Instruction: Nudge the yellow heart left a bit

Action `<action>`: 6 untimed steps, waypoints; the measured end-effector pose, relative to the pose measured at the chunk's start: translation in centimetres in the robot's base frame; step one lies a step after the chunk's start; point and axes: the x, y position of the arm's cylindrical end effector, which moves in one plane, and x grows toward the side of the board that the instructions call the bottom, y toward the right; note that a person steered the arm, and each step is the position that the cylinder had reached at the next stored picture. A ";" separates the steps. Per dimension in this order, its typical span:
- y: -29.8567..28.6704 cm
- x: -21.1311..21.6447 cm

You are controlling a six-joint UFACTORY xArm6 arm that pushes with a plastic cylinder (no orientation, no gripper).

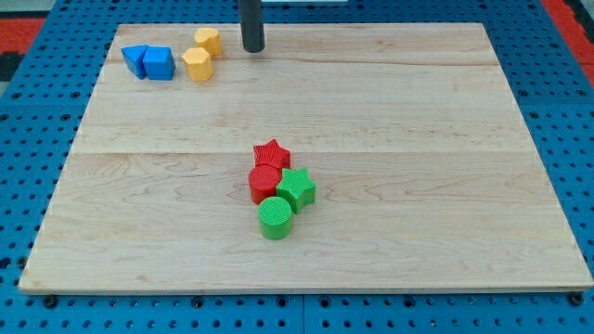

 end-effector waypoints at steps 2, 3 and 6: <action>1.8 5.5; 1.6 7.3; 0.9 -0.7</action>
